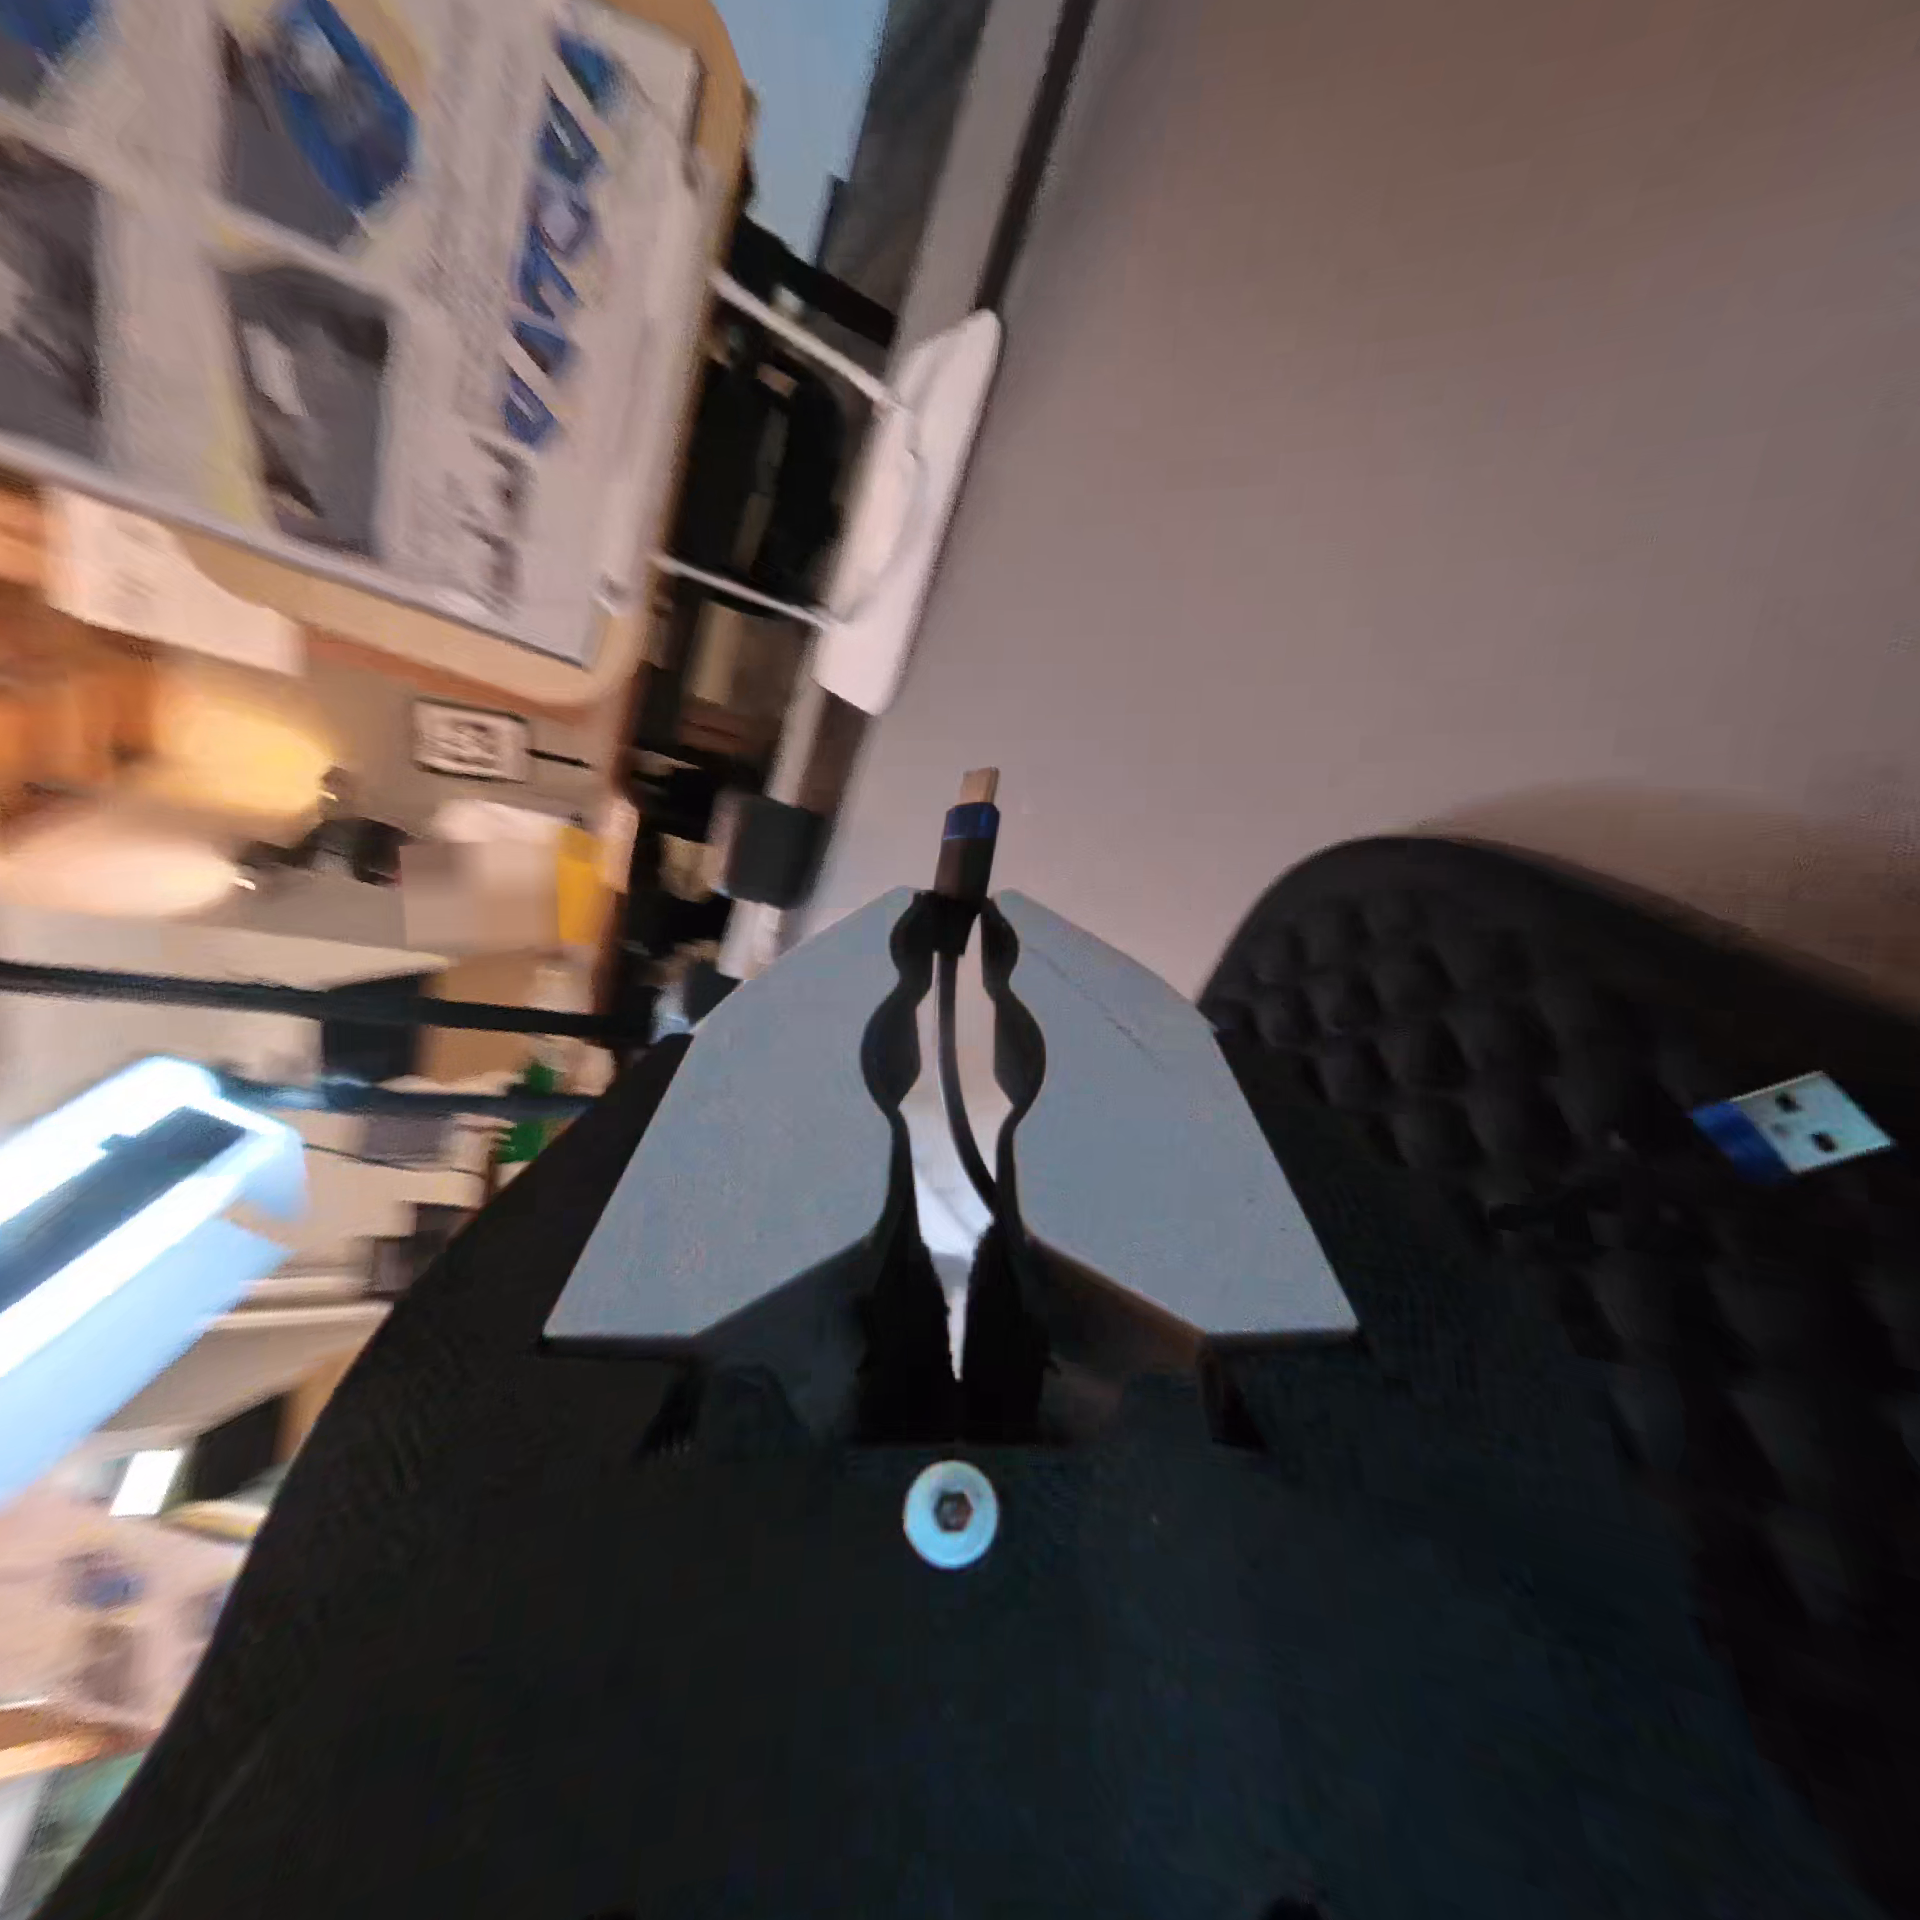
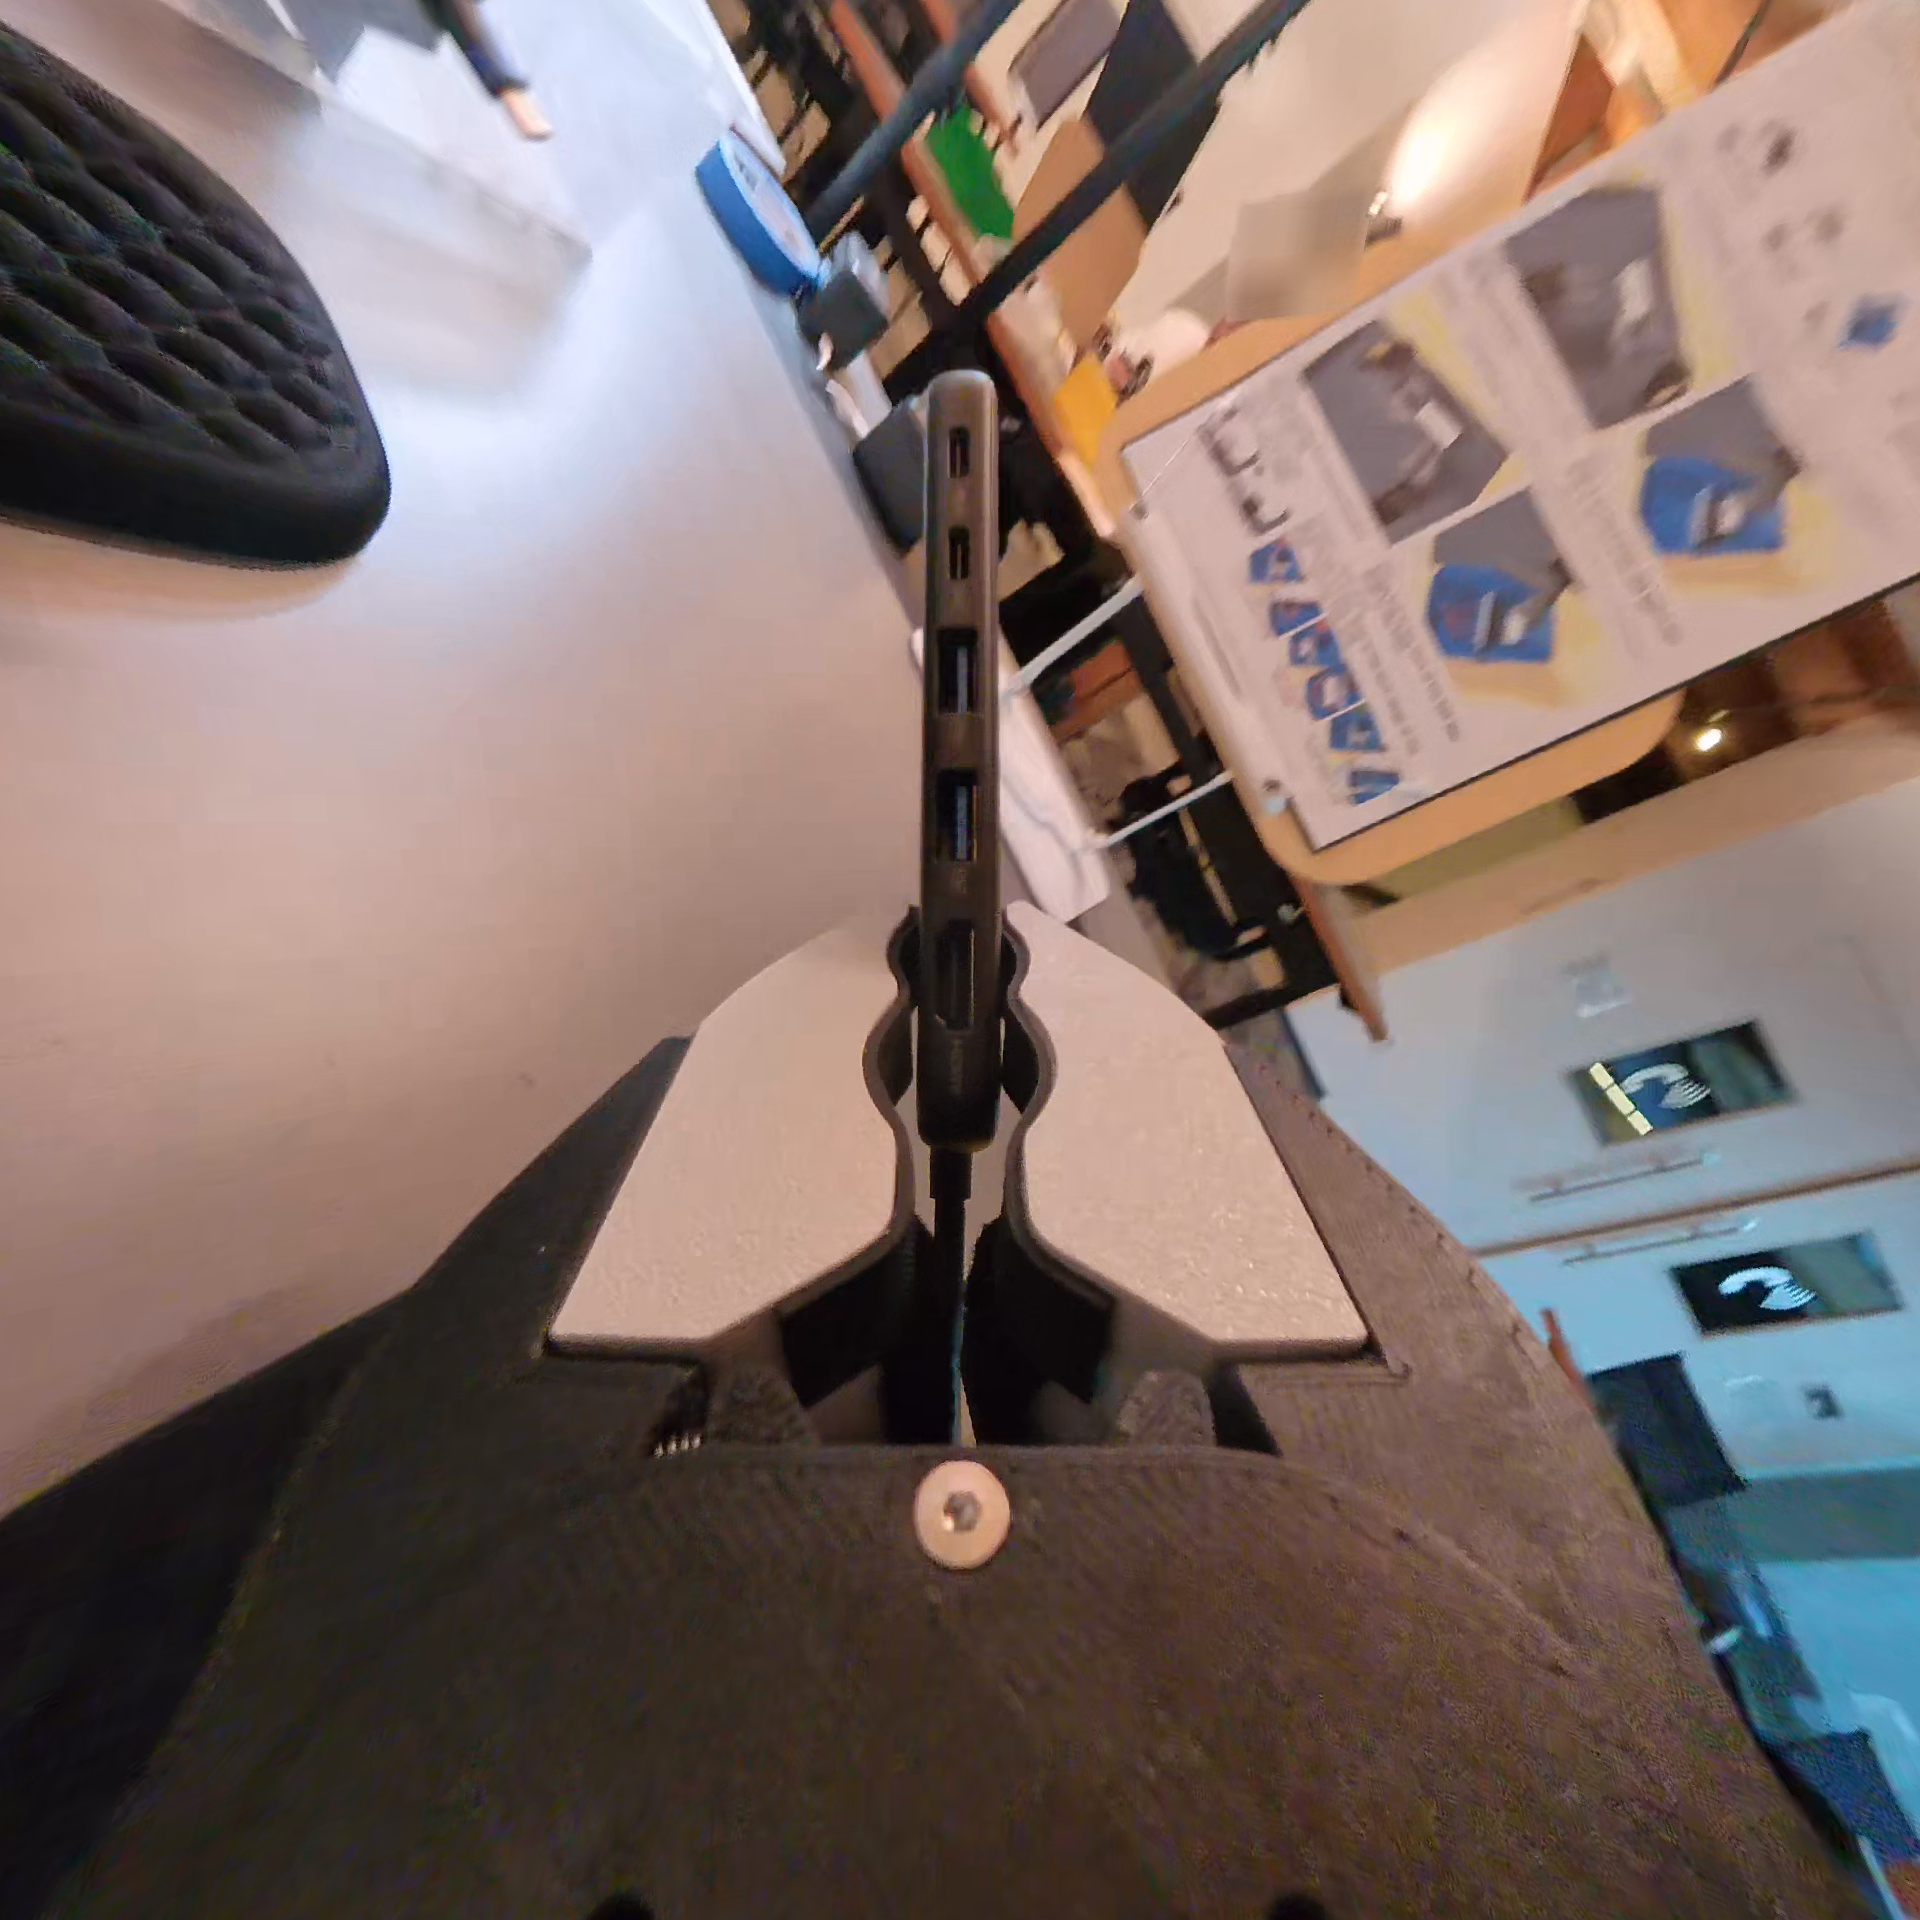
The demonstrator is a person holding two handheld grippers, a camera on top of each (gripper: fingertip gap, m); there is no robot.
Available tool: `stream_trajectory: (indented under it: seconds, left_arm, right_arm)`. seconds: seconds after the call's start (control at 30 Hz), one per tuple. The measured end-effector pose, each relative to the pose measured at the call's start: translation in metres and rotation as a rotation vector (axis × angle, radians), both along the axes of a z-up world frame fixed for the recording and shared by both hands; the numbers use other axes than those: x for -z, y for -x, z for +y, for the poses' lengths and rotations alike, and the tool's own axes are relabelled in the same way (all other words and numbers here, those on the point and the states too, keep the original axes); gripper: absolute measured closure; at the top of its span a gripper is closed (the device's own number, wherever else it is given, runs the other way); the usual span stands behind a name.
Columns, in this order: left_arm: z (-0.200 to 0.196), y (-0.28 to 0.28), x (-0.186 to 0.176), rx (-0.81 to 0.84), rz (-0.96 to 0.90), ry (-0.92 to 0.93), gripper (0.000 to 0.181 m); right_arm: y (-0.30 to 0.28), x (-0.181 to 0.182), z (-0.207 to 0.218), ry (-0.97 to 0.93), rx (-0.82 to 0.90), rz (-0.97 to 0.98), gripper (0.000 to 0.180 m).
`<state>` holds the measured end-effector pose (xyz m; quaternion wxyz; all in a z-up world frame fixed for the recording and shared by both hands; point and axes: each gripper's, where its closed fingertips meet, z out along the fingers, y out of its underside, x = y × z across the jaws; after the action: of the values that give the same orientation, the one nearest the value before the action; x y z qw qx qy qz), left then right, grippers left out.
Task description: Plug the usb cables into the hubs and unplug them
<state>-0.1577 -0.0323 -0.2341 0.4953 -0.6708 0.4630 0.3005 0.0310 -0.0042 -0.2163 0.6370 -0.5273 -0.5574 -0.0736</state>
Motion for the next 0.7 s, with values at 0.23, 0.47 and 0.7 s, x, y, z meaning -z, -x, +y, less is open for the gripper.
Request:
stream_trajectory:
  seconds: [0.23, 0.47, 0.7]
  left_arm:
    - [0.01, -0.053, -0.027, 0.099, 0.165, -0.128, 0.172]
    - [0.01, -0.083, -0.026, 0.173, 0.147, -0.13, 0.172]
    - [0.012, -0.095, -0.018, 0.161, 0.104, -0.109, 0.172]
  right_arm:
    - [0.01, 0.025, 0.007, 0.133, 0.077, -0.05, 0.167]
    - [0.018, 0.03, 0.005, 0.139, 0.074, -0.06, 0.167]
    - [0.03, 0.028, 0.003, 0.06, 0.102, -0.074, 0.167]
